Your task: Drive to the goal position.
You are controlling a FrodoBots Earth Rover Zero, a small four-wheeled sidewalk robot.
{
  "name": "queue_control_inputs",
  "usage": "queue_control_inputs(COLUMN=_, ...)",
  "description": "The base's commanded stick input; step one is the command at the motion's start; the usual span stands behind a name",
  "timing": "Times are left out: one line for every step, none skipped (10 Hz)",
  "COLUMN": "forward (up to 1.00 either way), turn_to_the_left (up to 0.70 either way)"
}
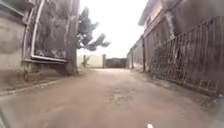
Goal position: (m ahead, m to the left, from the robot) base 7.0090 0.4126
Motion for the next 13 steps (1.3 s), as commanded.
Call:
queue_control_inputs(forward=0.30, turn_to_the_left=0.00)
queue_control_inputs(forward=0.30, turn_to_the_left=0.00)
queue_control_inputs(forward=0.30, turn_to_the_left=0.00)
queue_control_inputs(forward=0.30, turn_to_the_left=0.00)
queue_control_inputs(forward=0.30, turn_to_the_left=0.00)
queue_control_inputs(forward=0.30, turn_to_the_left=0.00)
queue_control_inputs(forward=0.30, turn_to_the_left=0.00)
queue_control_inputs(forward=0.30, turn_to_the_left=0.00)
queue_control_inputs(forward=0.30, turn_to_the_left=0.00)
queue_control_inputs(forward=0.30, turn_to_the_left=0.00)
queue_control_inputs(forward=0.30, turn_to_the_left=0.00)
queue_control_inputs(forward=0.30, turn_to_the_left=0.00)
queue_control_inputs(forward=0.30, turn_to_the_left=0.00)
